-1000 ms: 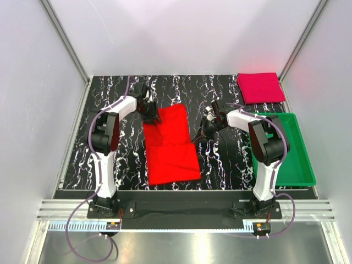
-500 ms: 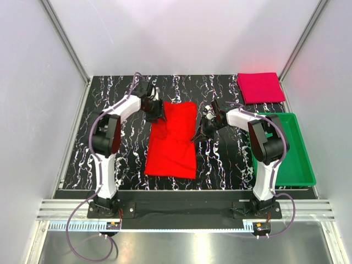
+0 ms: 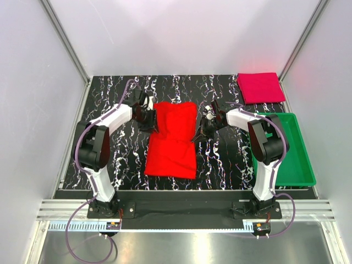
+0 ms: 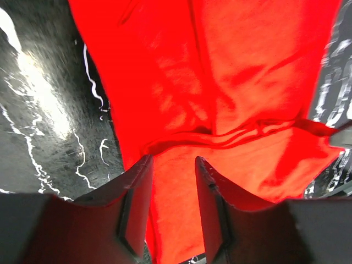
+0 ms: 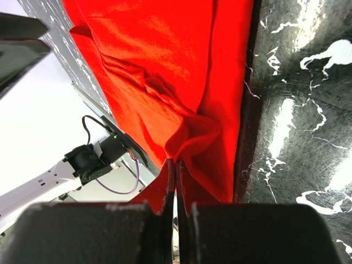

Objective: Fold and stack the t-shirts
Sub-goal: Fold the tshirt

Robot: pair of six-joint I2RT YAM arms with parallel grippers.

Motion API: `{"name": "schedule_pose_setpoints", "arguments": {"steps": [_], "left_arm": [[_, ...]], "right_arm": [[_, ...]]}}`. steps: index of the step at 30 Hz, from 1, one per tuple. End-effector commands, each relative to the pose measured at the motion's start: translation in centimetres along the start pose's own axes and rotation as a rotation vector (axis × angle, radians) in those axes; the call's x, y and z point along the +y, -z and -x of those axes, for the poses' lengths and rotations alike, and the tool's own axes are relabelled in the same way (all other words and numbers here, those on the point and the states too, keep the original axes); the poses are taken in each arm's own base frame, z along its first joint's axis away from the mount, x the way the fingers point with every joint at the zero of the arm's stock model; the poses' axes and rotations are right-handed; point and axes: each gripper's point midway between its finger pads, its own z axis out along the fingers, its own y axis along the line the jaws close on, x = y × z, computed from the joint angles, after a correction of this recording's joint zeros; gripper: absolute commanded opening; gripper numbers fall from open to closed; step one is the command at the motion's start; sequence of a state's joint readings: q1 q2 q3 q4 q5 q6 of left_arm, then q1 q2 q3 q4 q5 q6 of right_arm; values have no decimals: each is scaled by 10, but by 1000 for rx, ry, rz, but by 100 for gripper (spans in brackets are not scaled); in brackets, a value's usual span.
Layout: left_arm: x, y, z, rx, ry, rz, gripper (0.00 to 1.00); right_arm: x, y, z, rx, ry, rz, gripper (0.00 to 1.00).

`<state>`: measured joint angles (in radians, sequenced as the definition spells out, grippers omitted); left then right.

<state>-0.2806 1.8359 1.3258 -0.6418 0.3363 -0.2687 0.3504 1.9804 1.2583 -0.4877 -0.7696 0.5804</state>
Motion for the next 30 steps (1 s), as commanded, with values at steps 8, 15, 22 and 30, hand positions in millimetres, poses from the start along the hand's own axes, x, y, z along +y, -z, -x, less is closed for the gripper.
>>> {"name": "schedule_pose_setpoints", "arguments": {"steps": [8,15,22,30], "left_arm": [[6,-19,-13,53,0,2,42],[7,-27,-22,82,12,16,41],[6,-32,-27,104,15,9,32],[7,-1,-24,37,10,67,0]], "right_arm": [[4,-1,6,-6,28,6,0],[2,-3,6,-3,28,4,0],[0,-4,7,-1,22,2,0],[5,0,6,-5,25,12,0]]}}
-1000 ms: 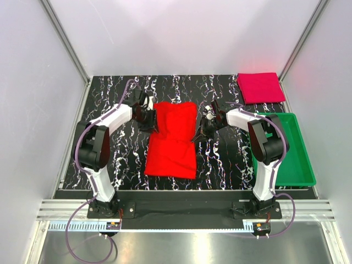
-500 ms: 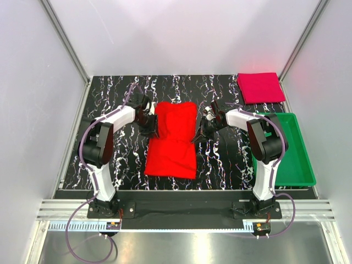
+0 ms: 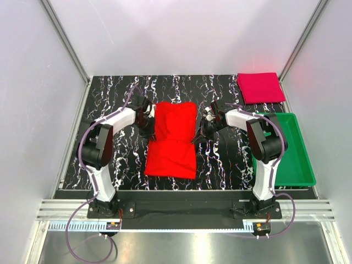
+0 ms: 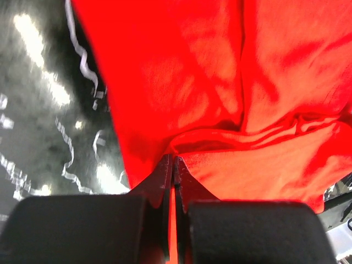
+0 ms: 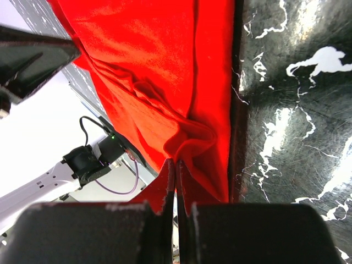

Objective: Fold and stack the t-shirts
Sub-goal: Fold the tshirt

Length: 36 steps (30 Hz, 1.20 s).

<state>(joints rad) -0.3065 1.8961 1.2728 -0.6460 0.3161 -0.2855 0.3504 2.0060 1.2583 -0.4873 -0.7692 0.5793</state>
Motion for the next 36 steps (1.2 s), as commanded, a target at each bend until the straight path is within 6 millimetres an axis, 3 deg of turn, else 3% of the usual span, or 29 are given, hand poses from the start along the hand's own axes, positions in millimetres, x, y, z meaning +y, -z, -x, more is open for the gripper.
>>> {"name": "schedule_pose_setpoints", "arguments": {"steps": [1,6,16,20,29,32,36], "left_arm": [[-5,36,8,-99,-22,29,0],[-10,57,-2,-120,-21,18,0],[10,62,-4,-132,22,73,0],[16,57,0,-131,38,70,0],[20,23,22,-89,34,61,0],[17,21,28,-93,33,48,0],[11,35,34,-136,31,44,0]], "right_arm": [[15,8,5,-23,44,28,0],[21,16,-3,-25,43,38,0],[29,17,10,-48,58,37,0],[28,10,22,-53,70,29,0],[8,-6,45,-32,39,7,0],[1,-5,46,-26,27,-10,0],[3,7,41,-40,39,-29,0]]}}
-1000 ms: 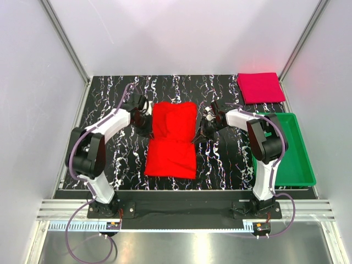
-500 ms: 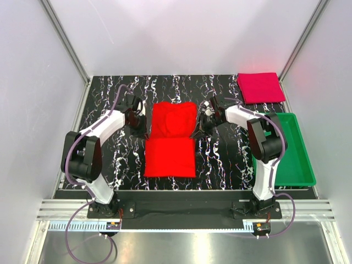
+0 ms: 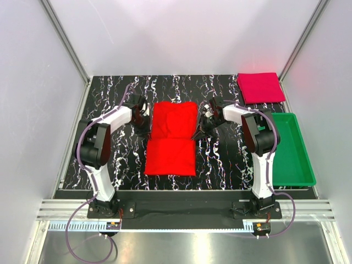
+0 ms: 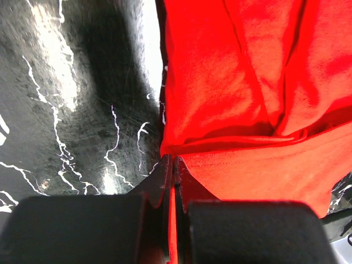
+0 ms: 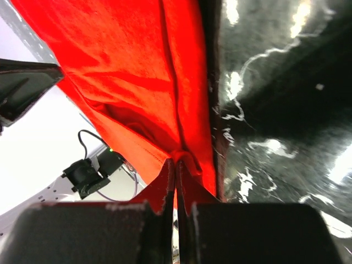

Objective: Fold and stack the t-shirts
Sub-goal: Fold the tshirt

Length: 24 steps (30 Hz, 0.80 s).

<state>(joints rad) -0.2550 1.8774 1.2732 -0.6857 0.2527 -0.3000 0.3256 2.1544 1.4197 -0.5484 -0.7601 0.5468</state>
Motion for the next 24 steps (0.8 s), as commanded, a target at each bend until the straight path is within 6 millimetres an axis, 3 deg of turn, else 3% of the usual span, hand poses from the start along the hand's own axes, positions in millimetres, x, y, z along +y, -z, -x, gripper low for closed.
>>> {"name": "schedule_pose_setpoints", "arguments": {"steps": [1,4,11,13,16,17,18,19,21,22,24], "left_arm": [[-15,24,26,-118,-29,-37,0],[-17,30,24,-127,-33,-46,0],[-13,15,23,-103,-38,-43,0],[-8,12,24,-99,-48,-20,11],[7,17,27,-125,-53,63,33],[7,27,30,-152,-57,80,41],[9,34,32,-170,-57,93,43],[7,41,30,-178,-57,88,45],[-9,71,22,-228,-56,23,47],[-11,66,14,-200,-45,-3,47],[-35,81,-2,-192,-18,-129,47]], "right_arm": [[9,21,3,-45,49,-13,0],[5,25,-1,-53,53,-26,0],[-7,19,6,-53,48,-50,0],[-9,15,14,-58,53,-55,3],[-12,16,15,-43,46,-68,15],[-21,21,13,-56,44,-127,20],[-15,34,10,-87,68,-147,26],[-19,40,4,-93,69,-179,43],[-21,60,-15,-112,92,-238,55],[-17,66,-19,-122,101,-232,56],[0,75,-37,-131,124,-202,57]]}}
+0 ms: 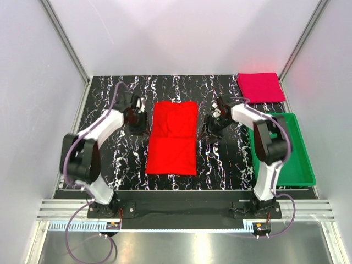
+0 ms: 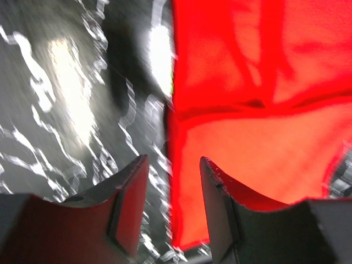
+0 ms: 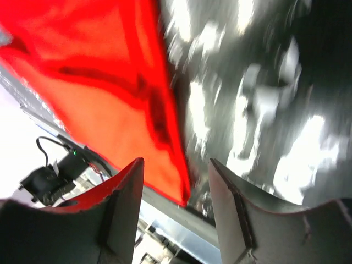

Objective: Fold and stack the t-shirts
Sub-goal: Fold the tshirt

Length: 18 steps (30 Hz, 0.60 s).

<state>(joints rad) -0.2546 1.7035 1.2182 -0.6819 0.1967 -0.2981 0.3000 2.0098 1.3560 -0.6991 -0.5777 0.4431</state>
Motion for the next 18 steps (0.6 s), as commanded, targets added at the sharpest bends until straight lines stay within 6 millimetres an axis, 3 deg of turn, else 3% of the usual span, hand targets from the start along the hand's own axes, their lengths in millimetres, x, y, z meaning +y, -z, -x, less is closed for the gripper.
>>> {"name": "schedule_pose_setpoints", "arguments": {"steps": [1,2,4,6,7,8,9,11,12,14,18], "left_arm": [[-35,35,-21,-20,37,-172,45],[-49,41,-26,-37,17,-223,43],[-60,34,-47,-7,35,-297,41],[-76,32,-64,42,74,-405,39],[-76,24,-72,47,84,-433,38],[-77,18,-78,69,96,-445,37],[-79,15,-83,91,116,-465,36],[-75,3,-94,122,139,-467,35],[-72,-2,-99,136,144,-458,35],[-62,-12,-113,170,153,-423,34],[-31,-36,-145,232,172,-295,34]], "right_arm": [[20,39,-31,-52,72,-15,57],[35,40,-39,-56,77,16,57],[58,18,-73,7,135,37,57],[87,-3,-87,46,124,130,56],[95,-18,-107,92,130,150,55],[114,-25,-105,78,114,221,51],[116,-35,-110,89,103,225,42],[124,-48,-118,98,91,254,32],[122,-56,-121,111,77,260,25],[114,-66,-128,124,49,281,20],[56,-82,-147,129,-6,173,18]]}}
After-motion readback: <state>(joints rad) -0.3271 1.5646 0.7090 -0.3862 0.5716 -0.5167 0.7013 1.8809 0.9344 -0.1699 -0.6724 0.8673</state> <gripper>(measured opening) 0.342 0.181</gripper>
